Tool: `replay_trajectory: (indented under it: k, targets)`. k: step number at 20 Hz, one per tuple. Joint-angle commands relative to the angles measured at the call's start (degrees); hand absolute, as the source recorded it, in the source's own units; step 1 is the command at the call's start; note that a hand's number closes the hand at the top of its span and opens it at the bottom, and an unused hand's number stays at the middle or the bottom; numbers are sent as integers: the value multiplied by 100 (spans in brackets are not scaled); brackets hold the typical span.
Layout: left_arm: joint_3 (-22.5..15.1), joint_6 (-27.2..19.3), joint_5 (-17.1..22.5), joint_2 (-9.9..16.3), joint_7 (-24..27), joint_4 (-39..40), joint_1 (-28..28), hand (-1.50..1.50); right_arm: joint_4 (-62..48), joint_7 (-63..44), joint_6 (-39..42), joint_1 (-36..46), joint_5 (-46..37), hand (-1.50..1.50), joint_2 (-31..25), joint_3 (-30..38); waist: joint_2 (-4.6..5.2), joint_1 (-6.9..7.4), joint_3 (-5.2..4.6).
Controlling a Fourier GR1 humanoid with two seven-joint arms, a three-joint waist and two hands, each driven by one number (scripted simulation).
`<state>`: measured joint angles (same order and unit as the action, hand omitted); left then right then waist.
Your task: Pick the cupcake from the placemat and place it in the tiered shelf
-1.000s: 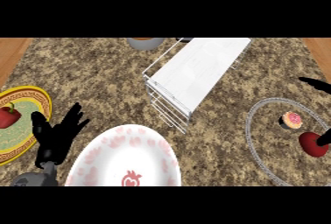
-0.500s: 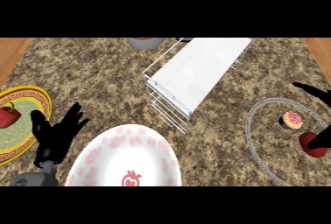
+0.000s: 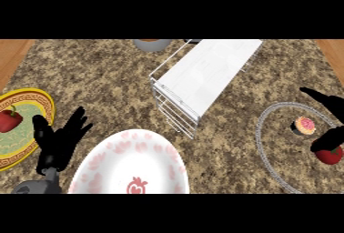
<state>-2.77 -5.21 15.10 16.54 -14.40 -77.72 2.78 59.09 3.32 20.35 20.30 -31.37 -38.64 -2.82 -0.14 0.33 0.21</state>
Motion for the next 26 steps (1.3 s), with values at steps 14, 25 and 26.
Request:
replay_trajectory:
  k: [14, 25, 26]
  targets:
    - [181, 127, -345, -203, -517, -437, -179, 0, -1592, 1062, -790, 617, -893, -150, 855, 193, 15, 7, -19]
    - [362, 185, -434, -303, -206, 115, 133, 0, -1273, 2292, -577, 86, -1178, 150, 729, -176, 7, -68, -22]
    - [166, -99, -565, -651, -152, 139, 102, 0, -1024, 1959, -610, 211, -1155, 150, 1065, -229, 4, -74, -24]
